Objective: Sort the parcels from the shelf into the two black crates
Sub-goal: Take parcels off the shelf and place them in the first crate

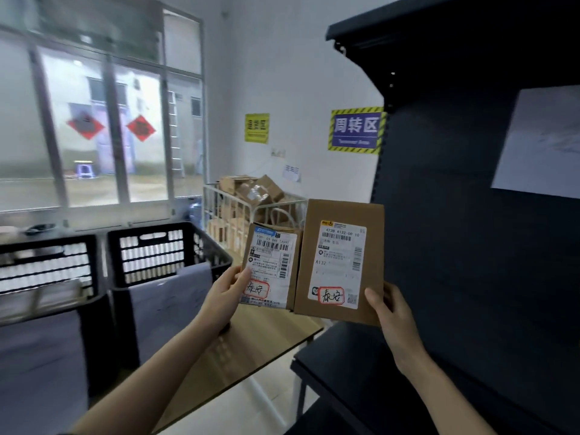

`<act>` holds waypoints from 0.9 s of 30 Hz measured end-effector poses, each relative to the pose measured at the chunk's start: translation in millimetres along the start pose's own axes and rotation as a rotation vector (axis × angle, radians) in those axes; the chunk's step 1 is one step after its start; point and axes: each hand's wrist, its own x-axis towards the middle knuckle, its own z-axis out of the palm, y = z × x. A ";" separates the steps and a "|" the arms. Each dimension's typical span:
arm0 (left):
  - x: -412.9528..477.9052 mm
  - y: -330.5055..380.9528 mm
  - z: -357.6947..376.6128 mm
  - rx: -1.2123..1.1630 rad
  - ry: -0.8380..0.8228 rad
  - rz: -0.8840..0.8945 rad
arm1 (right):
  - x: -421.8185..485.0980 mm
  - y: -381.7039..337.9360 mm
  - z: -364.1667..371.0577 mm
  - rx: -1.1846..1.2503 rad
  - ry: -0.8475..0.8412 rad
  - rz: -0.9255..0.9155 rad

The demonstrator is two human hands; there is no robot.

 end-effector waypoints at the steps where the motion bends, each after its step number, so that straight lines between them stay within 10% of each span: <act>1: -3.0 -1.1 -14.6 -0.006 0.023 -0.005 | 1.7 -0.4 14.8 0.024 -0.031 0.005; 27: -47.9 -37.7 -428.4 -0.007 0.492 -0.119 | -28.2 -45.6 452.6 0.236 -0.549 0.059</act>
